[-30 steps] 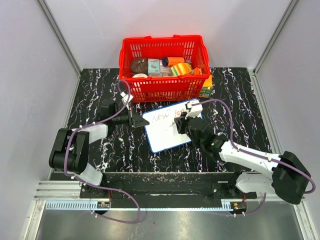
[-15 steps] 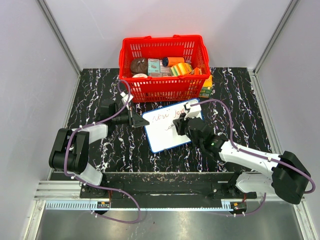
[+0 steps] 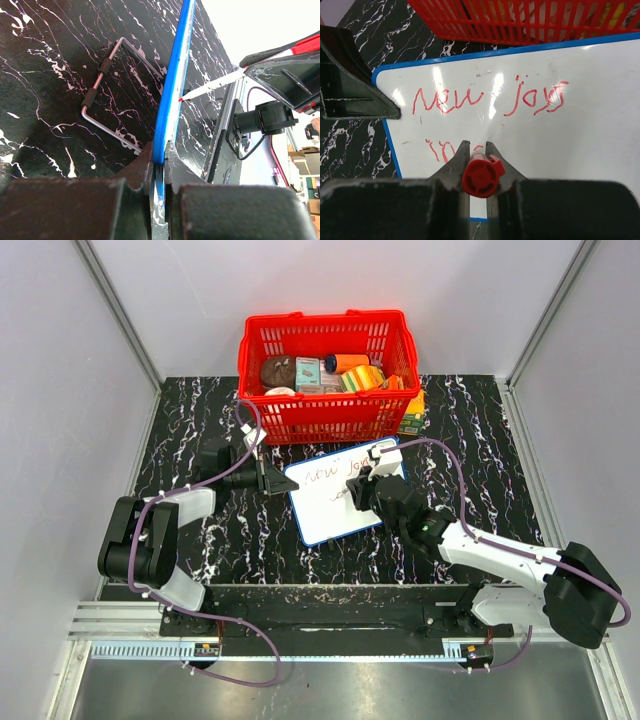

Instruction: Write a sentence on the whiteboard

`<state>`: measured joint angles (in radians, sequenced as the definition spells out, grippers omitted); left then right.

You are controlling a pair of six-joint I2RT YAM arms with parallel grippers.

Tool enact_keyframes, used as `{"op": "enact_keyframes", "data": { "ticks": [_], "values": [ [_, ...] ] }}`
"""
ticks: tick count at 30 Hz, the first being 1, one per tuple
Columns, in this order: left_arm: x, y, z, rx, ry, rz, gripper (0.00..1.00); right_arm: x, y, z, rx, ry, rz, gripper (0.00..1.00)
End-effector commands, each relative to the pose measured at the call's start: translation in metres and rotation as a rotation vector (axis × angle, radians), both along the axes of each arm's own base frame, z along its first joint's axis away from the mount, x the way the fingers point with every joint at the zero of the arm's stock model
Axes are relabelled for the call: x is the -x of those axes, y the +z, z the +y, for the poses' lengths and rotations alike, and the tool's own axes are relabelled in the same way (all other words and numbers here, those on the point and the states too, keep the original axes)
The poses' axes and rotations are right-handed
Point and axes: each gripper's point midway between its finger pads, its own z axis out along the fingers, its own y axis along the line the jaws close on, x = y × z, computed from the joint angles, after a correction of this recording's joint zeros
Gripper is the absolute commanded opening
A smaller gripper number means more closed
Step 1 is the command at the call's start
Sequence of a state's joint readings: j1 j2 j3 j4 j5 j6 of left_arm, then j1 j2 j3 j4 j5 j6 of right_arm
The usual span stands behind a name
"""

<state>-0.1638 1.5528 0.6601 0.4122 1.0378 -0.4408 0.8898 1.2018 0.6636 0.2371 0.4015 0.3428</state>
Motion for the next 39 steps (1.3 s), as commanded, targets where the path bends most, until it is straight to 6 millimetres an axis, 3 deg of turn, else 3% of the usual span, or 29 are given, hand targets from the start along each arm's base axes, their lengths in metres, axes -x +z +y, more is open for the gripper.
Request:
{"op": "enact_keyframes", "data": {
  "ticks": [1,11,29,39],
  "values": [
    [-0.016,-0.014,0.007,-0.095,0.068,-0.105,0.00,-0.004,0.005,-0.011,0.035,-0.035,-0.018,0.00],
    [-0.016,-0.014,0.007,-0.095,0.068,-0.108,0.00,-0.007,0.005,-0.015,0.049,-0.058,-0.025,0.00],
    [-0.016,-0.013,0.006,-0.094,0.067,-0.107,0.00,-0.019,0.030,-0.016,0.010,-0.109,-0.074,0.00],
    [-0.016,-0.014,0.006,-0.095,0.066,-0.107,0.00,-0.020,0.034,-0.003,-0.029,-0.067,-0.070,0.00]
  ]
}}
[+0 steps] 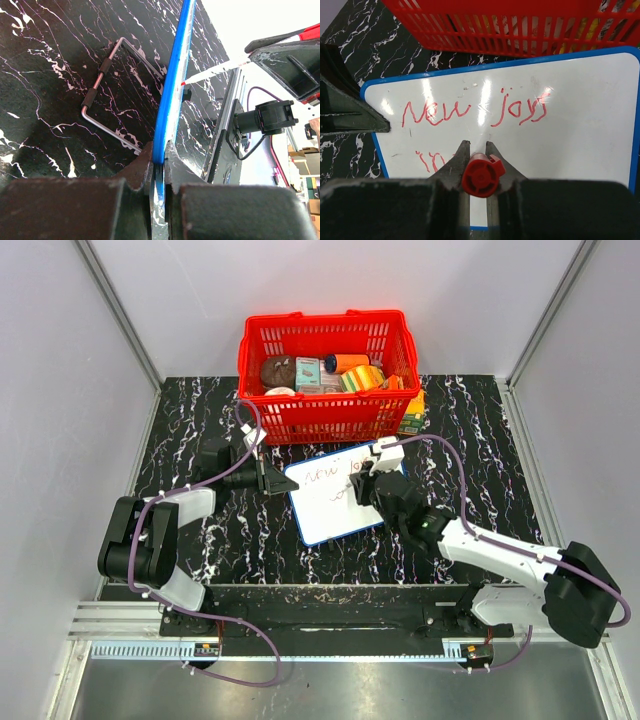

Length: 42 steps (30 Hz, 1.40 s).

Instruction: Write a sentence on the whiteboard

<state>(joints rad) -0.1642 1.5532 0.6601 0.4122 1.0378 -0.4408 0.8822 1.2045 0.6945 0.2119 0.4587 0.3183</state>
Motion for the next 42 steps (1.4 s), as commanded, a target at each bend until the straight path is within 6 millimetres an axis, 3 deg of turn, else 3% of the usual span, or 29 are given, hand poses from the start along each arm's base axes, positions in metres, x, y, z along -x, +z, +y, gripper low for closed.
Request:
{"op": "enact_keyframes", "data": {
  "ticks": [1,7,15,42],
  "values": [
    [-0.016,-0.014,0.006,-0.095,0.067,-0.106,0.00,-0.010,0.025,0.007,-0.061,-0.005,-0.046,0.00],
    [-0.016,-0.014,0.006,-0.095,0.067,-0.106,0.00,-0.007,0.025,0.010,-0.065,0.017,-0.036,0.00],
    [-0.016,-0.014,0.006,-0.094,0.065,-0.105,0.00,0.000,0.038,-0.007,-0.083,-0.010,-0.081,0.00],
    [-0.015,-0.014,0.006,-0.095,0.065,-0.107,0.00,-0.008,-0.002,-0.014,0.005,-0.059,-0.008,0.00]
  ]
}}
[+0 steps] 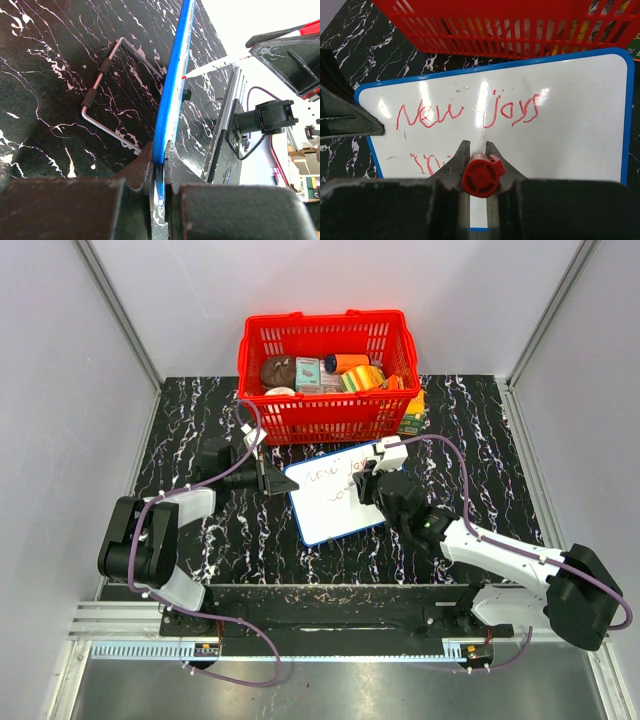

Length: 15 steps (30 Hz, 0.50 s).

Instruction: Write a sentence on the whiteboard

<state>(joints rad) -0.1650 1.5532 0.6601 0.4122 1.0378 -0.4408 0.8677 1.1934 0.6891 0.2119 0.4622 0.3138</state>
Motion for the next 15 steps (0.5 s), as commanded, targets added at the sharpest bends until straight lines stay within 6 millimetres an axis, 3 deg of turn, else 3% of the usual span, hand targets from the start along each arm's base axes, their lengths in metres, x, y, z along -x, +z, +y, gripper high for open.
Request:
{"op": "enact_keyframes", "data": {
  "ticks": [1,15],
  "values": [
    [-0.016,-0.013,0.007,-0.095,0.067,-0.110,0.00,-0.004,-0.004,-0.007,0.004,-0.040,0.002,0.00],
    [-0.016,-0.014,0.006,-0.095,0.066,-0.109,0.00,0.005,-0.015,-0.007,0.003,-0.008,0.043,0.00]
  ]
}}
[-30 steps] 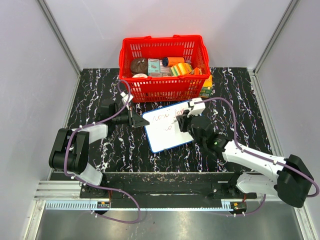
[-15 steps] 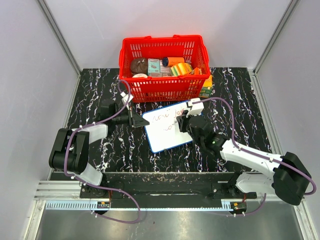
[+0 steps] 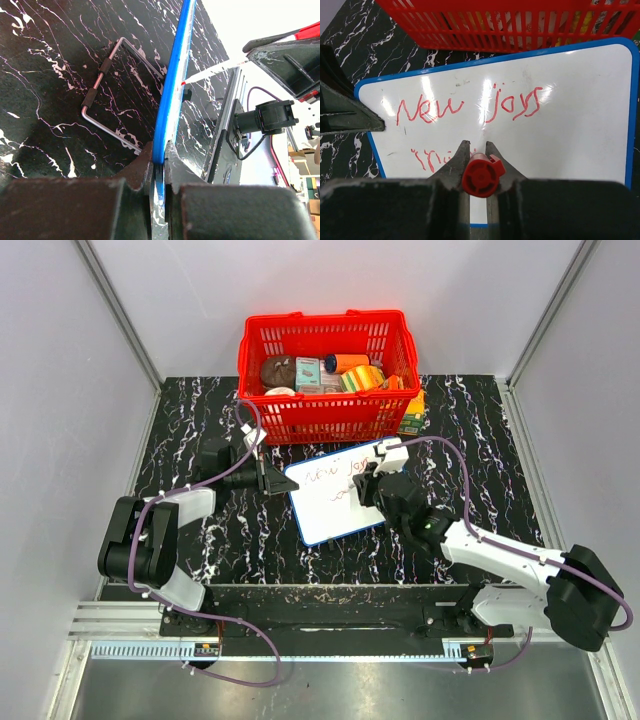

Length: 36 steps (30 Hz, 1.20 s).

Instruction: Write a sentence on the whiteboard

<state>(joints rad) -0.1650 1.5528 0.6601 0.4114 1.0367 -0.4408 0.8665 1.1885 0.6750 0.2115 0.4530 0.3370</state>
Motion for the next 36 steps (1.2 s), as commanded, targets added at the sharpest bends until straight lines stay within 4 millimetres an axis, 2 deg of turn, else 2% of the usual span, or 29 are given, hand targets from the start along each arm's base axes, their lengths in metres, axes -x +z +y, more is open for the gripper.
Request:
{"op": "enact_keyframes", "data": {
  "ticks": [1,11,17,28,36],
  "values": [
    [-0.015,-0.013,0.006,-0.094,0.063,-0.109,0.00,0.003,-0.011,-0.007,0.017,-0.007,0.028,0.00],
    [-0.016,-0.013,0.006,-0.093,0.064,-0.109,0.00,0.009,-0.018,-0.006,0.015,0.020,0.052,0.00],
    [-0.016,-0.014,0.006,-0.094,0.063,-0.107,0.00,0.007,-0.016,-0.006,0.014,0.013,0.048,0.00],
    [-0.016,-0.014,0.006,-0.095,0.063,-0.106,0.00,-0.004,0.010,-0.006,-0.012,-0.029,-0.017,0.00],
    [-0.016,-0.014,0.006,-0.095,0.064,-0.107,0.00,-0.009,0.023,-0.007,-0.019,-0.047,-0.046,0.00]
  ]
}}
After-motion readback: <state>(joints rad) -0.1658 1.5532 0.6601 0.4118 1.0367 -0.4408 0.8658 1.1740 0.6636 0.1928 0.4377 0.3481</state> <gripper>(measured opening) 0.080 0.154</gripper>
